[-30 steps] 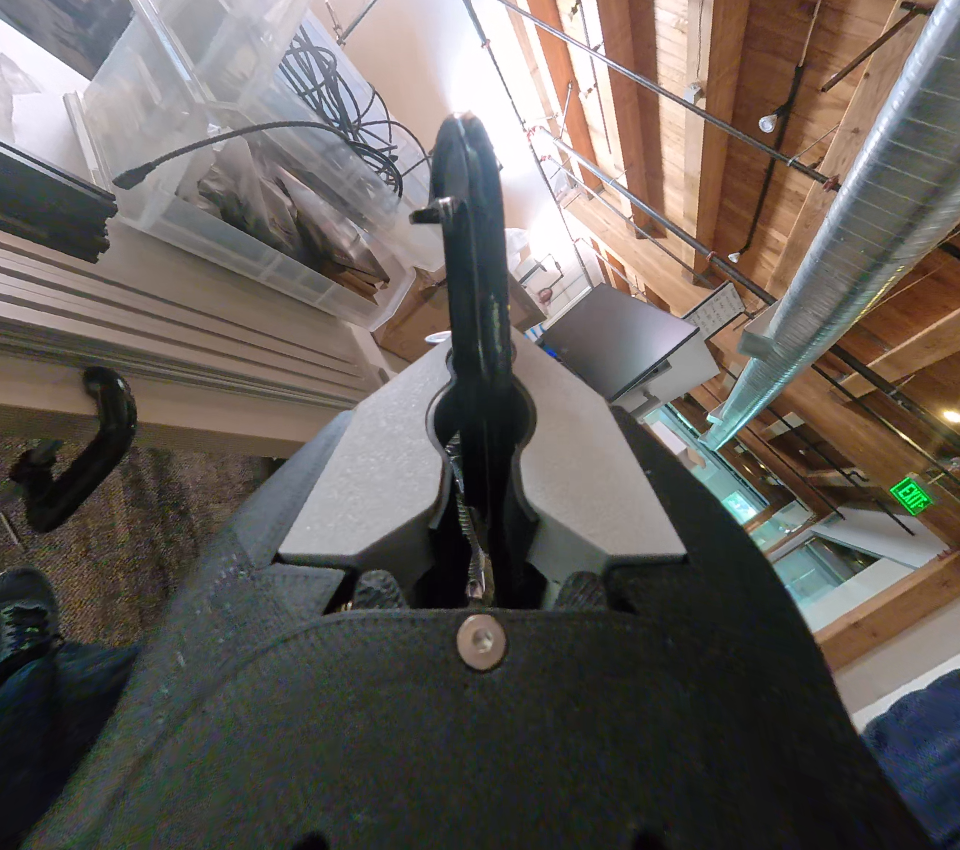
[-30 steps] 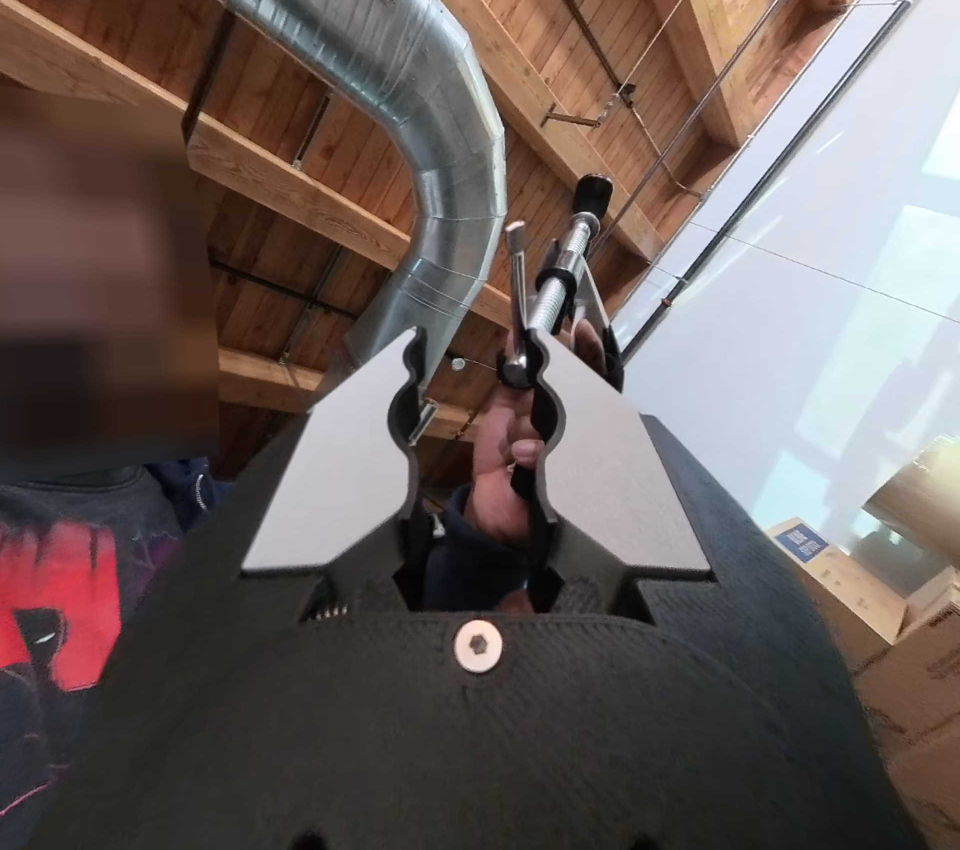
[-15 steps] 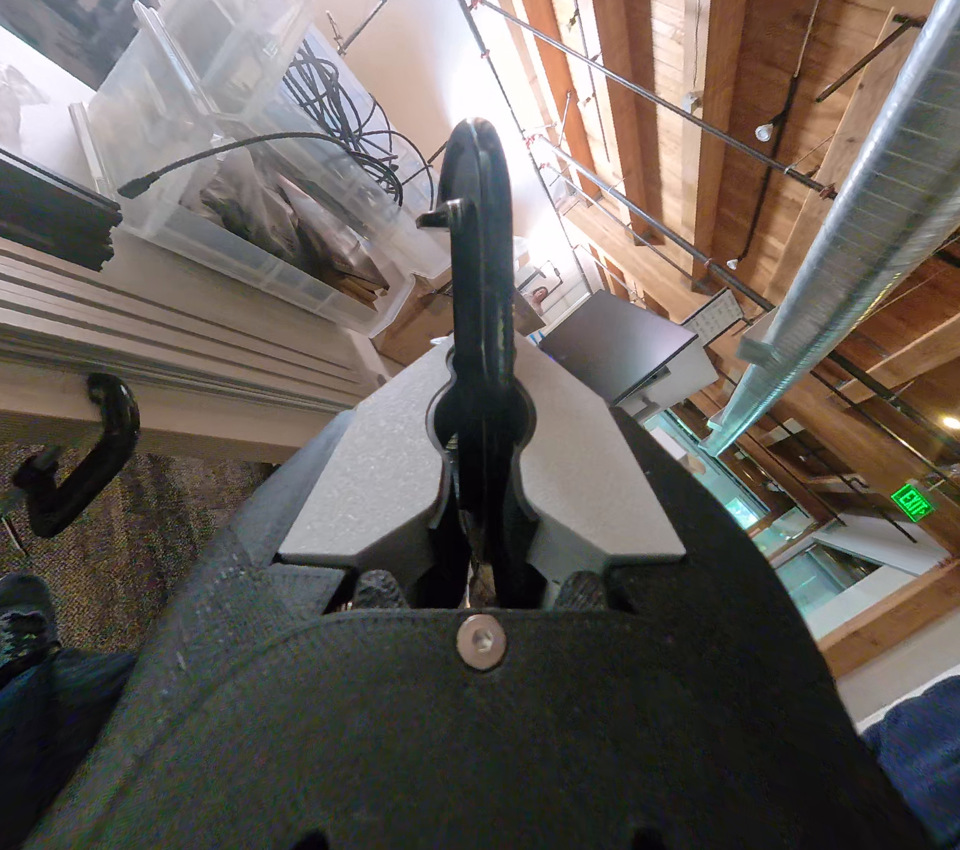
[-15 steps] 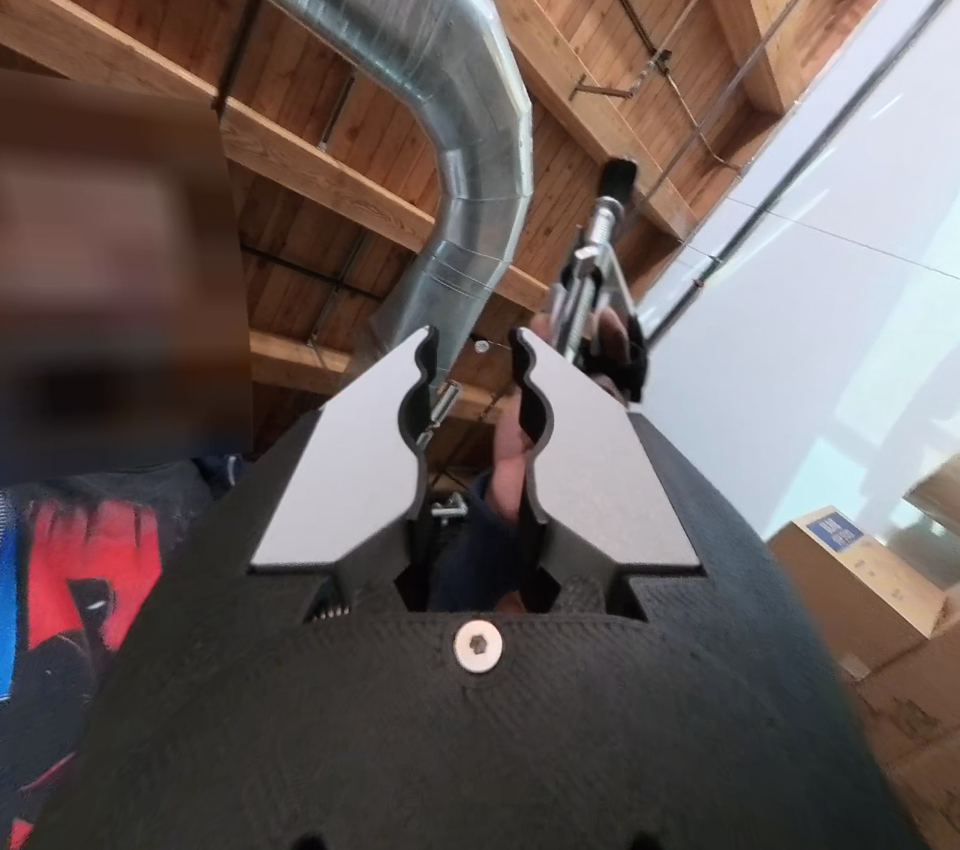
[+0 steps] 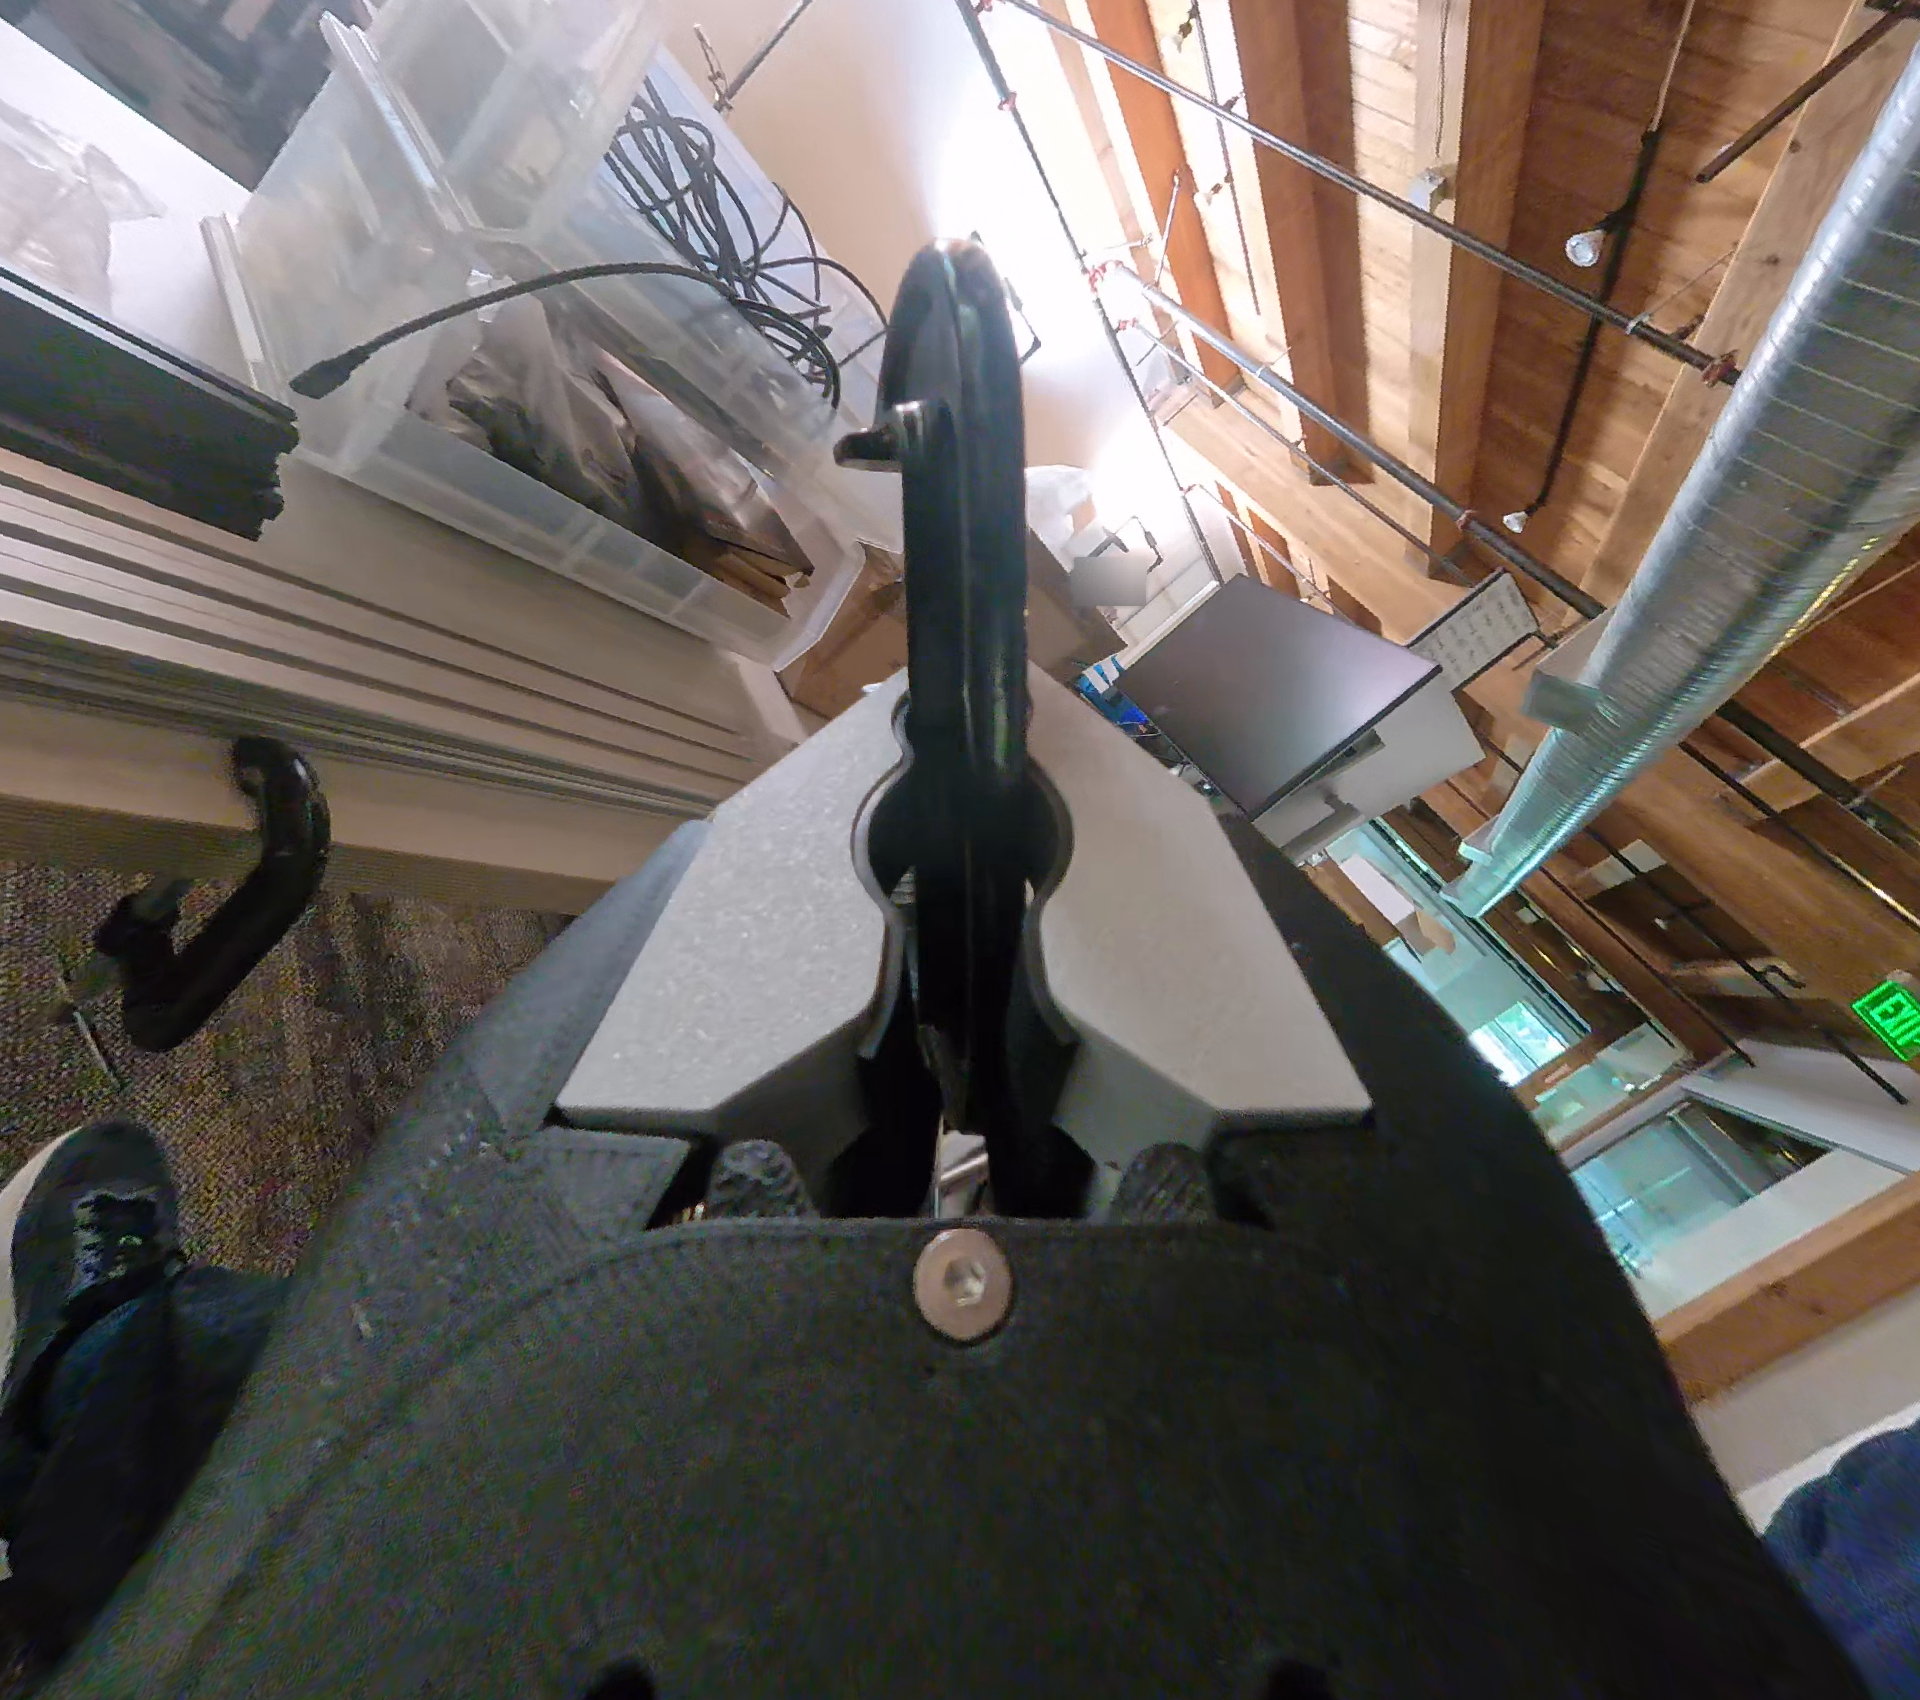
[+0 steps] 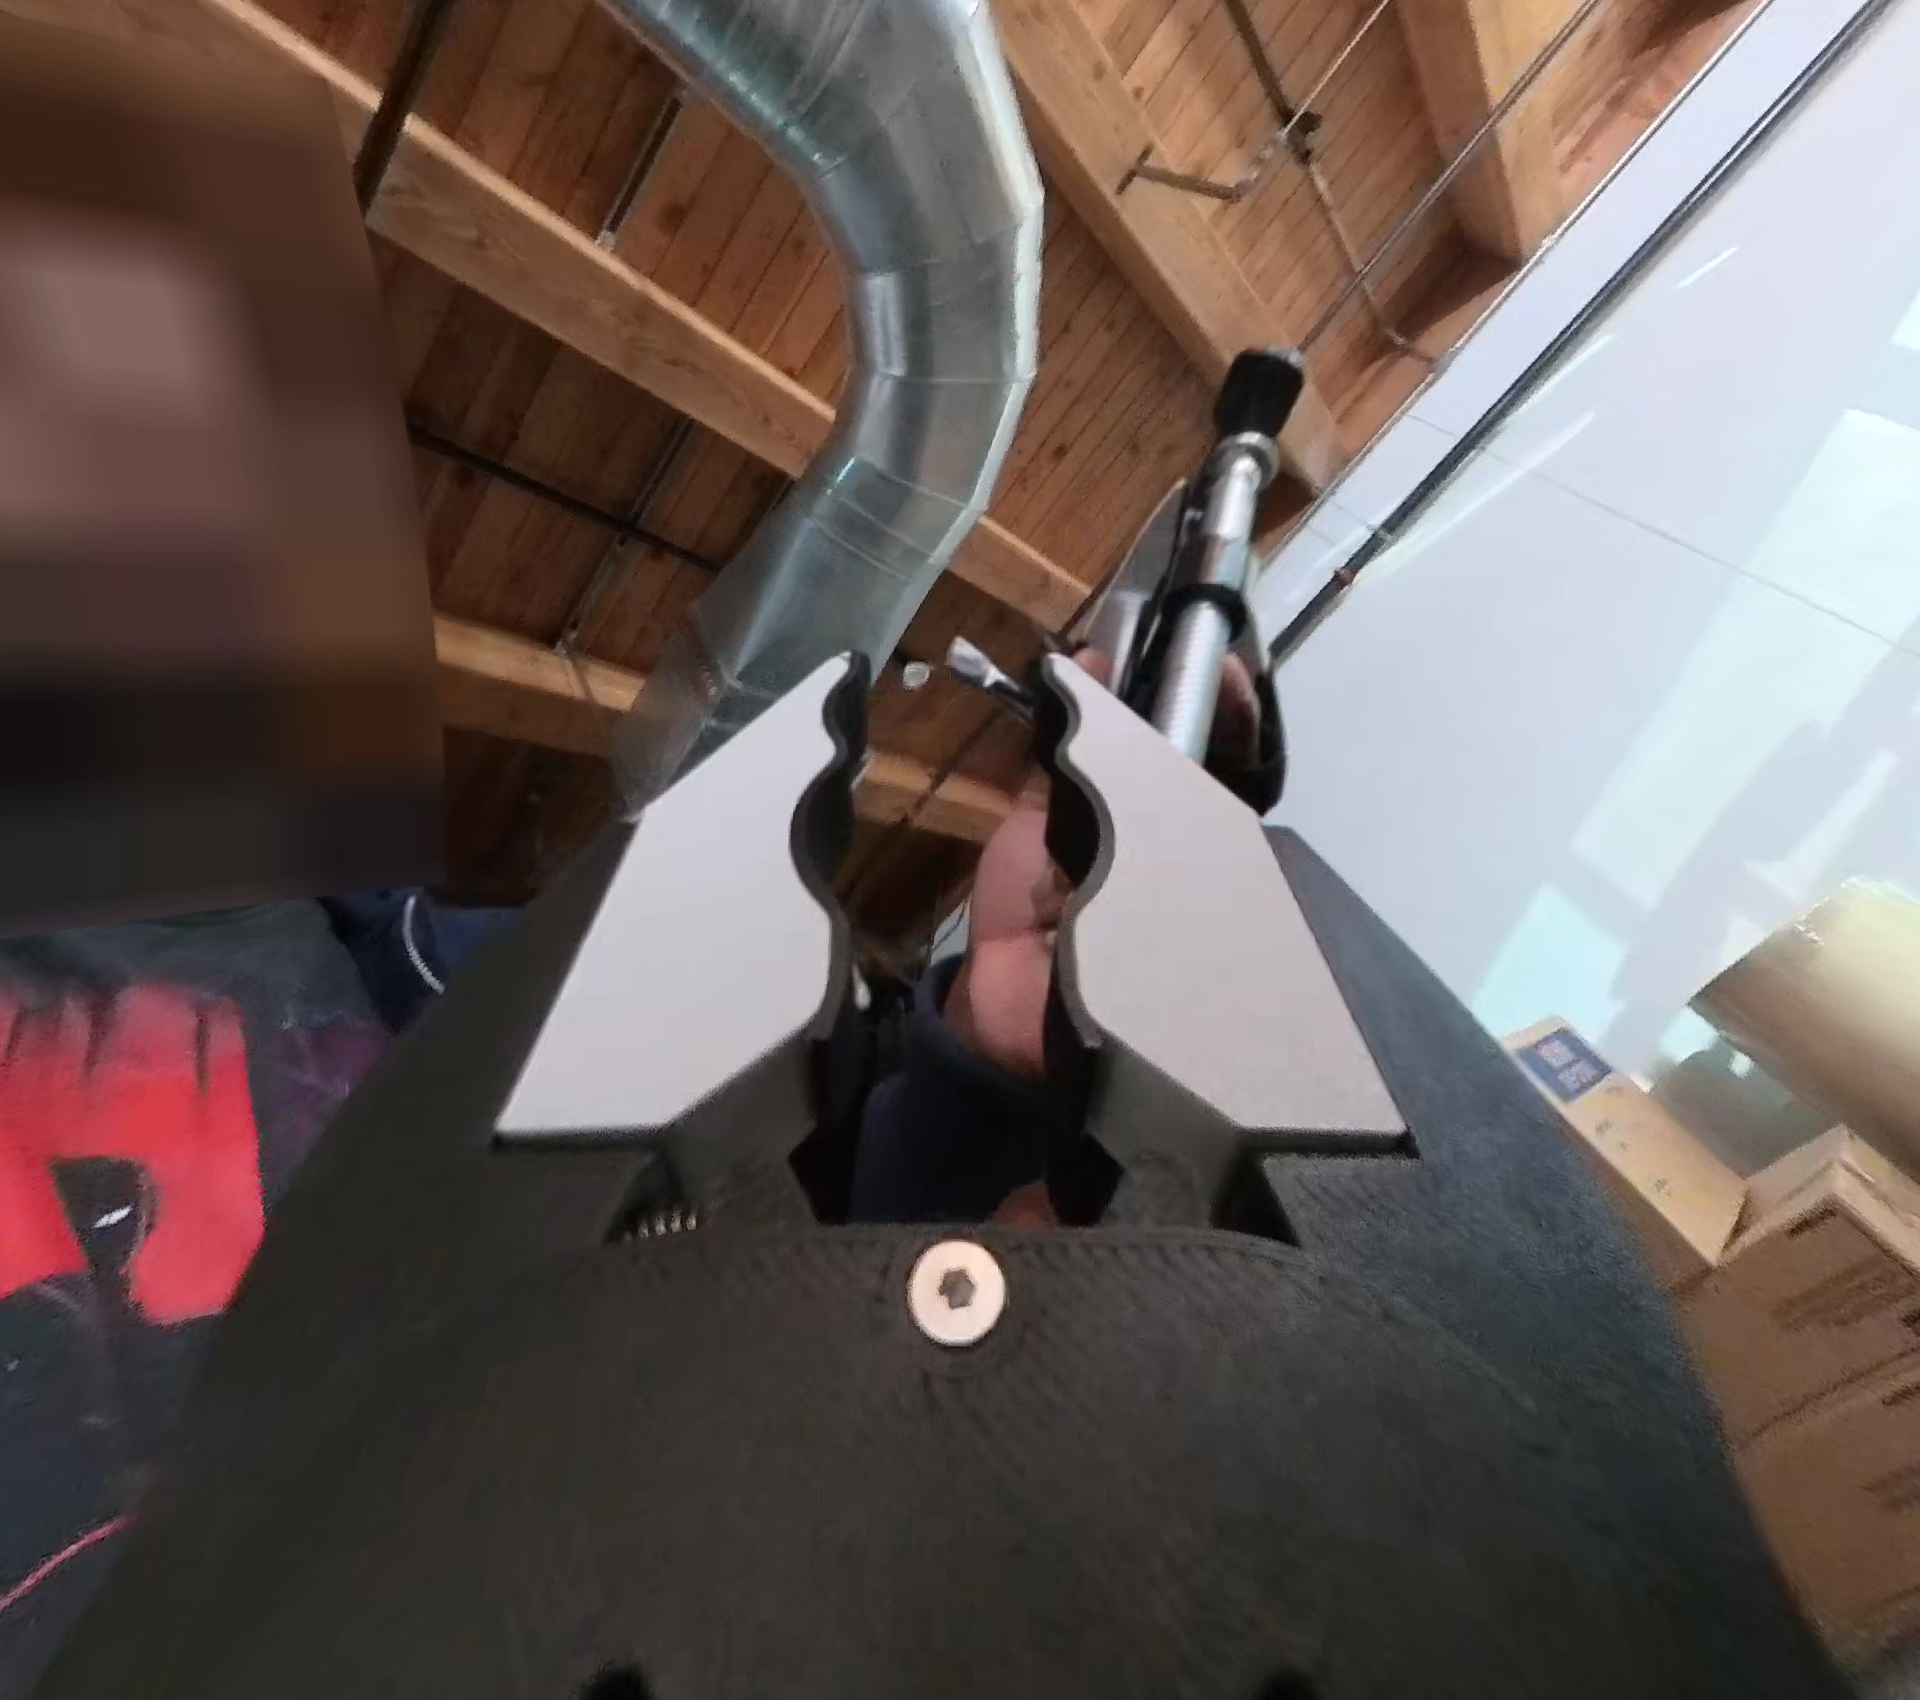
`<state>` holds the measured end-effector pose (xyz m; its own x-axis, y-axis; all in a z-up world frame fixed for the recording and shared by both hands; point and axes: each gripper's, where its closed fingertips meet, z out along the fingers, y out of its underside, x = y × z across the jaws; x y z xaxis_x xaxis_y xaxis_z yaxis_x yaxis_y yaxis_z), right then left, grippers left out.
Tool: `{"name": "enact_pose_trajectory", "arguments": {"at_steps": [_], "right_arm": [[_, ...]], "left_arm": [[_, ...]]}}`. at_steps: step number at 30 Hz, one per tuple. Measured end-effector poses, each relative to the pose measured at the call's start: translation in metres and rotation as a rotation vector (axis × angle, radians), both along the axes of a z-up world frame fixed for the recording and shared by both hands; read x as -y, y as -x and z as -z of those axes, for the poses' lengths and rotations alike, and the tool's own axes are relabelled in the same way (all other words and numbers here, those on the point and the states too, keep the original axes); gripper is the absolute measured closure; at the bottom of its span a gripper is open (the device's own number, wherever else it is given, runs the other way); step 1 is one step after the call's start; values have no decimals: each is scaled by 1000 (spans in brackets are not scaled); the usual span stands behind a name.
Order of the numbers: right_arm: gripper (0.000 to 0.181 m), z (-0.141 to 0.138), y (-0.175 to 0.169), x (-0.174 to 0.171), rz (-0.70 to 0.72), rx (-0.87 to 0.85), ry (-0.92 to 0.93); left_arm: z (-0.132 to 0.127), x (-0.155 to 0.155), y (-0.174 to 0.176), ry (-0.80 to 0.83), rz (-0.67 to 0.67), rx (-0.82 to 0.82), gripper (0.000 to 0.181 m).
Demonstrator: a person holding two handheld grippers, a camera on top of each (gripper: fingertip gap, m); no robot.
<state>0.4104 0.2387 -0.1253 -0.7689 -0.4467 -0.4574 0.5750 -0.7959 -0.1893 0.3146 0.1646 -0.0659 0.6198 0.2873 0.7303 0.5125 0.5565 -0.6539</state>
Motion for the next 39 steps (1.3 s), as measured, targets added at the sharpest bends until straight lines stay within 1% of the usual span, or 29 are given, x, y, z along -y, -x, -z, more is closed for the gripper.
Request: {"name": "enact_pose_trajectory", "arguments": {"at_steps": [4,6,8,10,13,15,20,23,25,28,31,33,35,37,39], "right_arm": [[153,-5,-15,22,-65,-64,-56],[153,-3,-22,39,-90,-87,-124],[152,5,-22,56,-93,-75,-213],[149,14,-14,64,-74,-24,-257],[146,24,0,57,-36,59,-234],[141,28,9,44,-4,104,-187],[137,25,20,2,59,151,9],[137,17,15,-8,51,111,60],[139,7,4,-2,17,44,46],[142,-4,-14,16,-46,-52,-7],[146,-4,-26,45,-94,-99,-129],[146,4,-24,63,-96,-74,-225],[146,18,-12,73,-88,5,-272],[145,30,3,67,-60,94,-251],[142,36,13,55,-14,135,-221]], "left_arm": [[0,1,1,1,-11,1,165],[-1,1,0,-15,-7,3,165],[-3,-1,-1,-26,4,1,165],[-5,-3,-3,-30,18,-2,165],[-7,-5,-6,-30,29,-9,165],[-8,-5,-7,-30,34,-13,165],[-8,-2,-7,-24,29,-17,165],[-7,0,-7,-22,24,-16,164],[-7,1,-6,-20,18,-16,165],[-6,1,-4,-13,11,-15,165],[-6,0,-4,-14,14,-15,165],[-6,-1,-6,-18,23,-17,165],[-7,-4,-8,-23,37,-18,165],[-7,-6,-10,-20,48,-23,165],[-5,-8,-11,-8,53,-29,165]]}}
